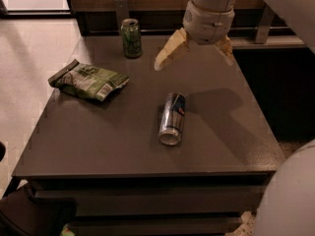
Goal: Place redbull can upright
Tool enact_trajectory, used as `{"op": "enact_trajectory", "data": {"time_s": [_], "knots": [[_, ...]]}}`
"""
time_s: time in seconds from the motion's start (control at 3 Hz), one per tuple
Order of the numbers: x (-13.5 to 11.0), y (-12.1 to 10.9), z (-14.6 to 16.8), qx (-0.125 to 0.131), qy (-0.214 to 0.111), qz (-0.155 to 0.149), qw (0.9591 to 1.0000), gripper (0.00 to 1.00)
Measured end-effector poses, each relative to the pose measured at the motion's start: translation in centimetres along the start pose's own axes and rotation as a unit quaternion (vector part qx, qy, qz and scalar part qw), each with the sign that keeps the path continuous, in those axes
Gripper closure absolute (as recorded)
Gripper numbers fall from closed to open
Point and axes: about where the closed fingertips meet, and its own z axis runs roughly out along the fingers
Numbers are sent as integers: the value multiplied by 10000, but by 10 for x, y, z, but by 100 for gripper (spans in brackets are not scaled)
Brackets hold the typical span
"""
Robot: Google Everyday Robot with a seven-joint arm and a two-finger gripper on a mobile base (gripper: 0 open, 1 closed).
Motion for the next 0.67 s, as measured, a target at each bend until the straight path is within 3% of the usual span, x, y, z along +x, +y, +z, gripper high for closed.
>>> {"op": "enact_trajectory", "data": {"time_s": [0.33, 0.67], "knots": [[17, 4, 16, 28, 299, 460, 9985, 0], [55, 2, 44, 109, 782, 1216, 9894, 0]]}}
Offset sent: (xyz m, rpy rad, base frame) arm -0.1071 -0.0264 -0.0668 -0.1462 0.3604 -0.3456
